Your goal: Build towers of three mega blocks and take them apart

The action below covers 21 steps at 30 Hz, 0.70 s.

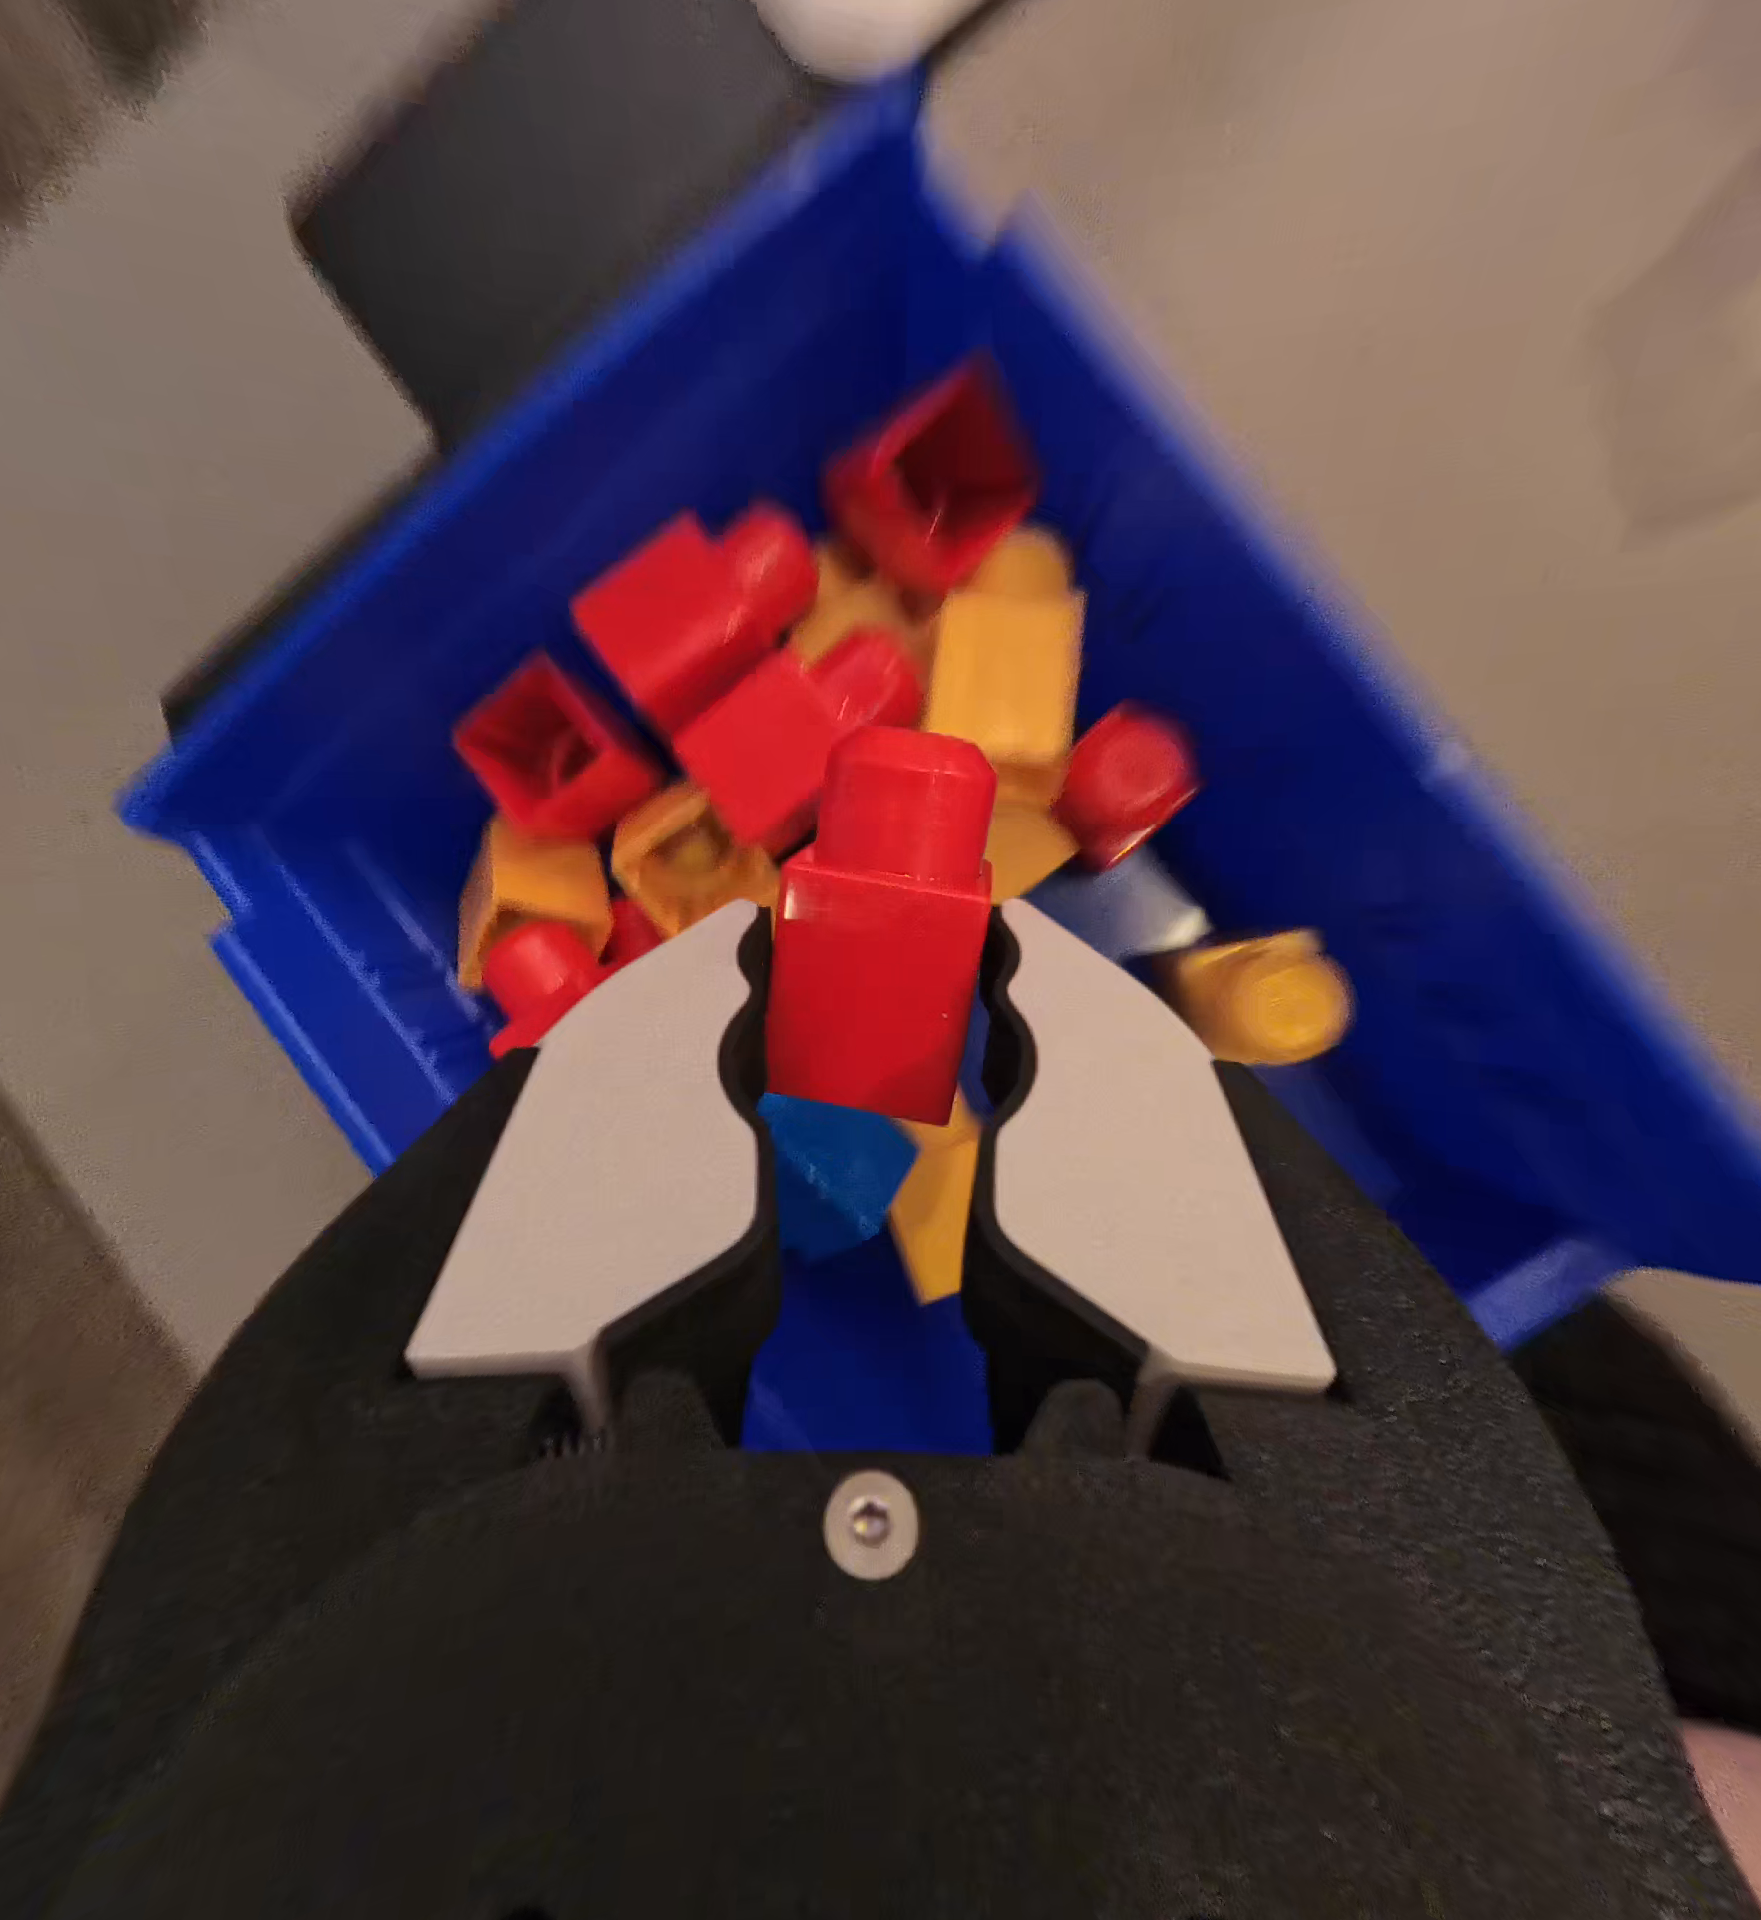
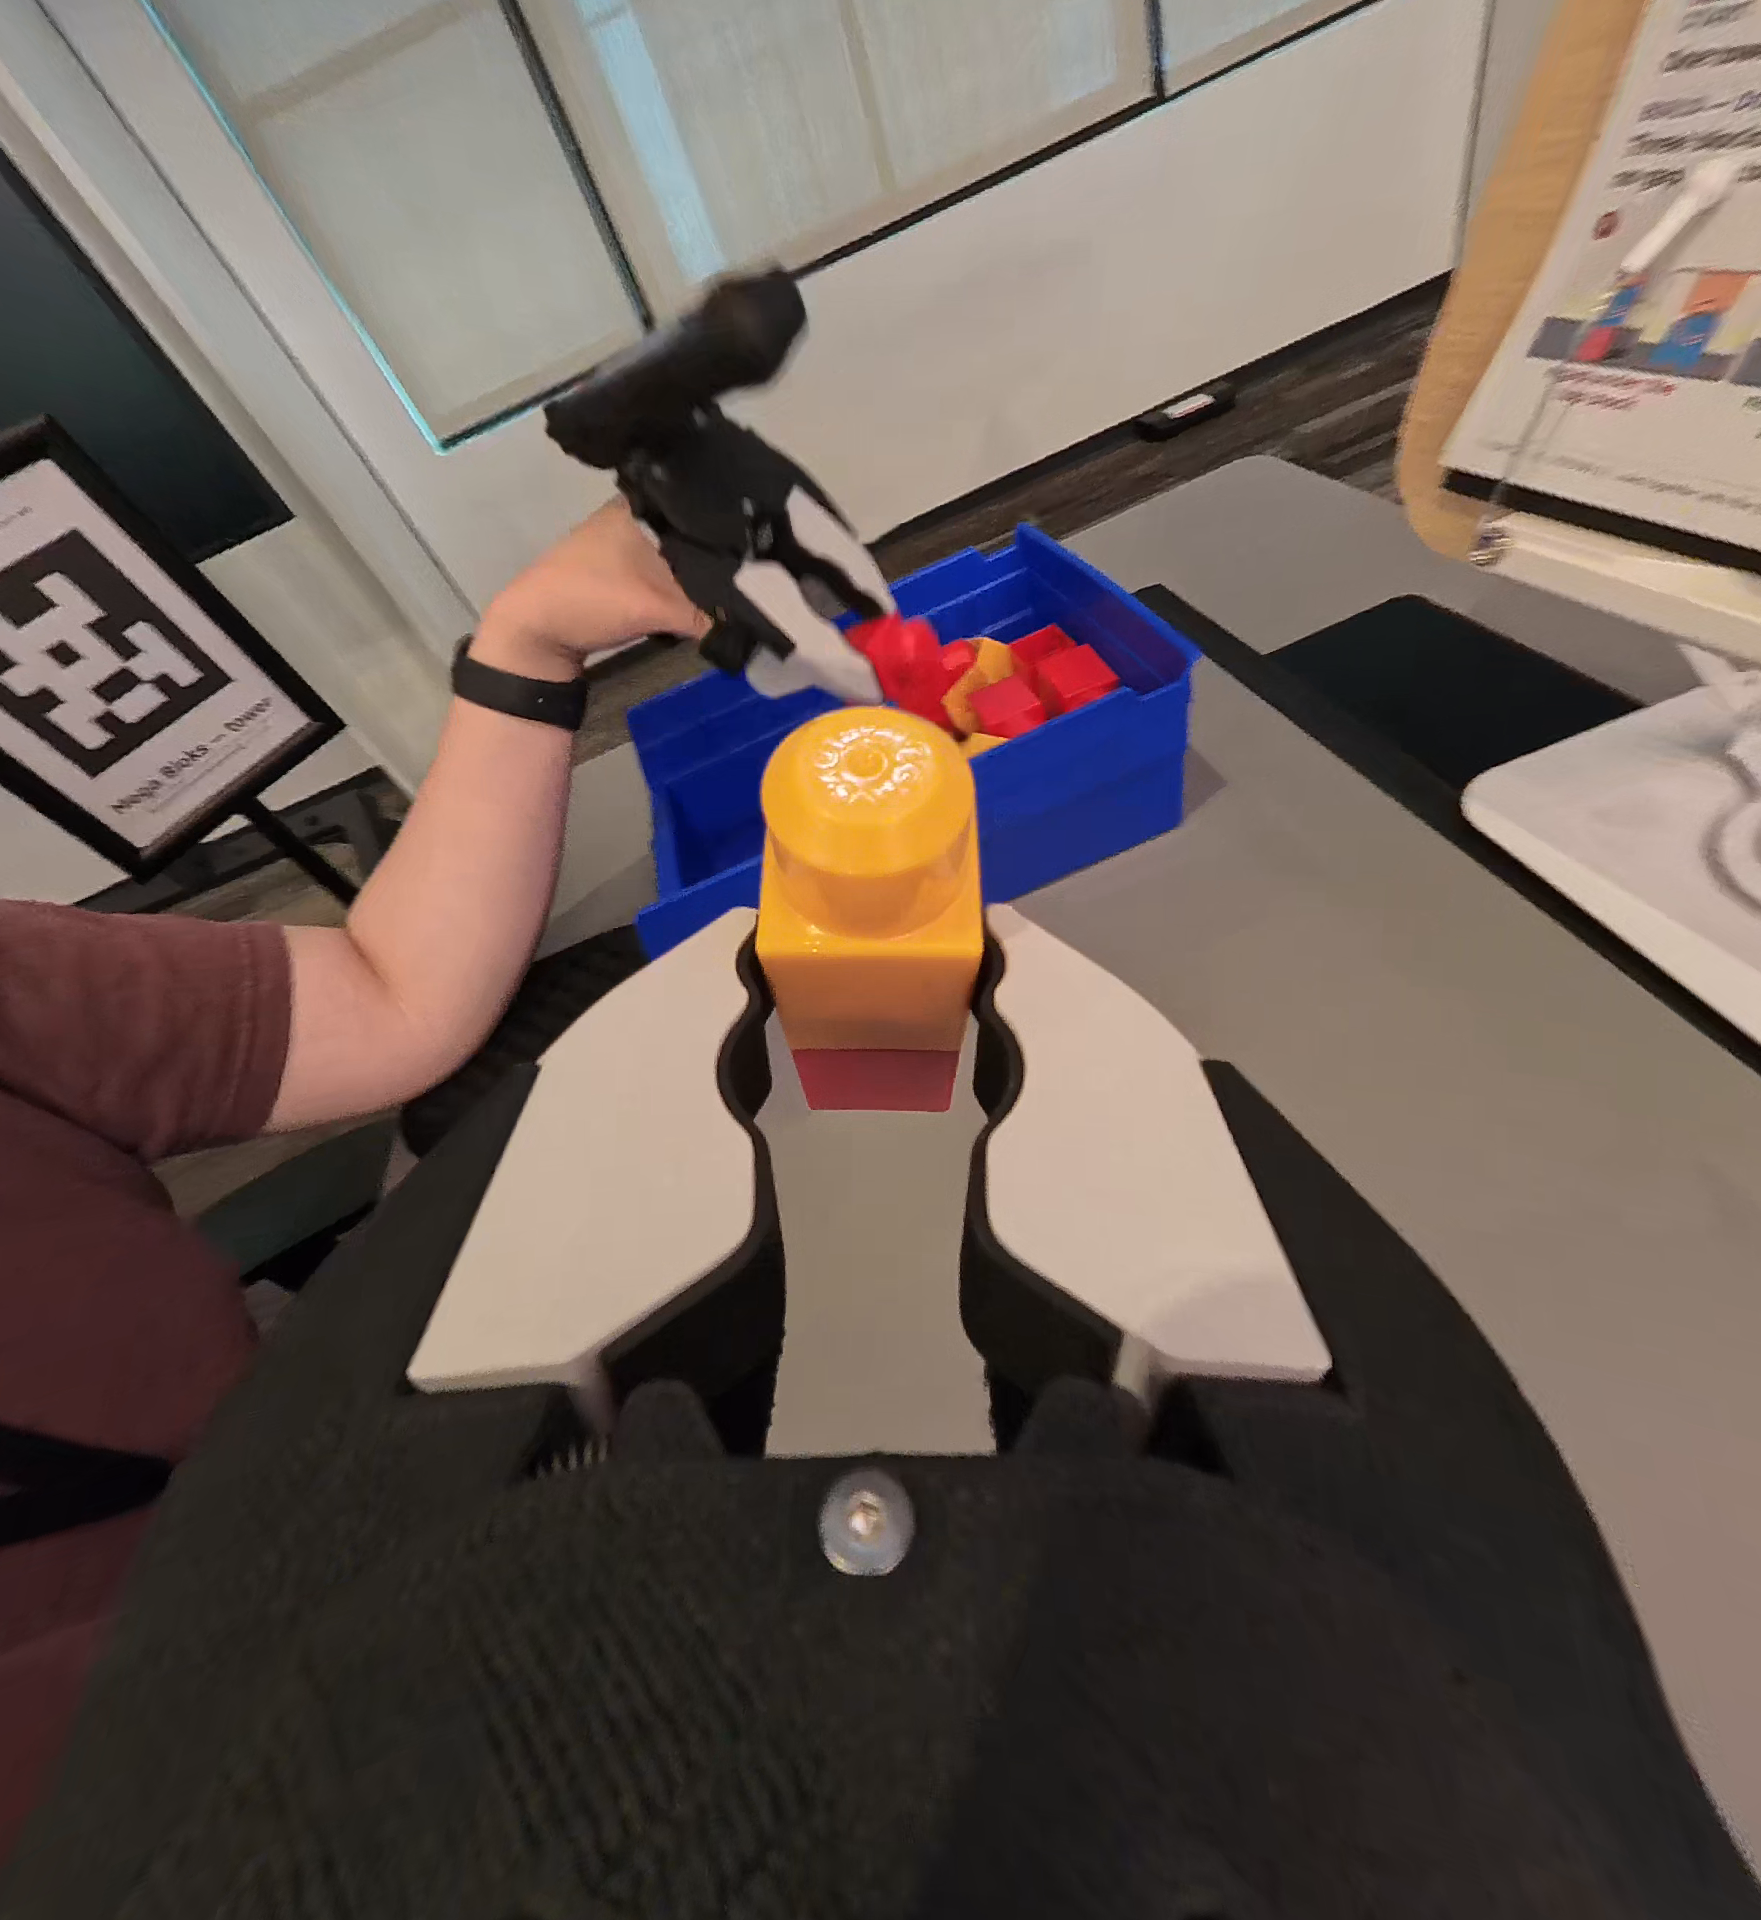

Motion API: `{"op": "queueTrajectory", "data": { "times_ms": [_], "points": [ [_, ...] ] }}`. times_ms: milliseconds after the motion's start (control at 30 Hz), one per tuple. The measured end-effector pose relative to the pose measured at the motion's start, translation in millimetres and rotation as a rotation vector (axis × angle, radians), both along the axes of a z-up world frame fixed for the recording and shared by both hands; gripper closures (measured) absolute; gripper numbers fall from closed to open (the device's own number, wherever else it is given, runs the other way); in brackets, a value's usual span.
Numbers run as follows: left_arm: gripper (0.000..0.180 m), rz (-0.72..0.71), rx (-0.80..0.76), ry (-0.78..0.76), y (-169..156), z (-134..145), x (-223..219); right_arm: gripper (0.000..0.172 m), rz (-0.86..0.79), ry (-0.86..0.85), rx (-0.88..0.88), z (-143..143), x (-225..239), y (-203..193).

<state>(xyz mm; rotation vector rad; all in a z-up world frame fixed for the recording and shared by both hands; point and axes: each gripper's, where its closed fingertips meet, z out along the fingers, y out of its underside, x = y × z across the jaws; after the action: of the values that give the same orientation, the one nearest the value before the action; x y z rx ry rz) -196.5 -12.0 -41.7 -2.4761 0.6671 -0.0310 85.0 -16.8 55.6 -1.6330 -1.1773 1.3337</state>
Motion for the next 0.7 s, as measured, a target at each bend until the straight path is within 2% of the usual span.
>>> {"op": "queueTrajectory", "data": {
  "times_ms": [33,100,167,233,333,433,600,700],
  "points": [
    [0.142,-0.040,0.090,-0.110,-0.8,27.3,18.1,0.135,0.052,0.006,-0.015,-1.3,-6.8,-10.1],
    [0.143,-0.149,0.305,-0.396,-3.1,93.3,66.8,0.135,0.179,0.019,-0.029,-3.5,-21.6,-36.0],
    [0.143,-0.265,0.454,-0.754,-13.7,155.0,118.6,0.135,0.277,0.028,-0.021,-5.7,-34.9,-60.0],
    [0.143,-0.389,0.468,-1.019,-27.8,184.7,164.2,0.135,0.318,0.017,-0.004,-10.0,-45.3,-75.3],
    [0.143,-0.517,0.318,-1.135,-40.4,175.9,220.9,0.135,0.301,-0.005,0.022,-14.0,-53.4,-81.7],
    [0.143,-0.583,0.208,-1.227,-48.0,167.7,253.3,0.135,0.274,-0.023,0.028,-15.7,-53.4,-78.3],
    [0.143,-0.600,0.171,-1.236,-44.7,155.9,266.0,0.135,0.241,-0.041,-0.009,-16.1,-48.0,-68.8],
    [0.144,-0.595,0.190,-1.125,-40.3,141.9,272.1,0.135,0.226,-0.040,-0.029,-14.8,-44.8,-63.6]
  ]
}}
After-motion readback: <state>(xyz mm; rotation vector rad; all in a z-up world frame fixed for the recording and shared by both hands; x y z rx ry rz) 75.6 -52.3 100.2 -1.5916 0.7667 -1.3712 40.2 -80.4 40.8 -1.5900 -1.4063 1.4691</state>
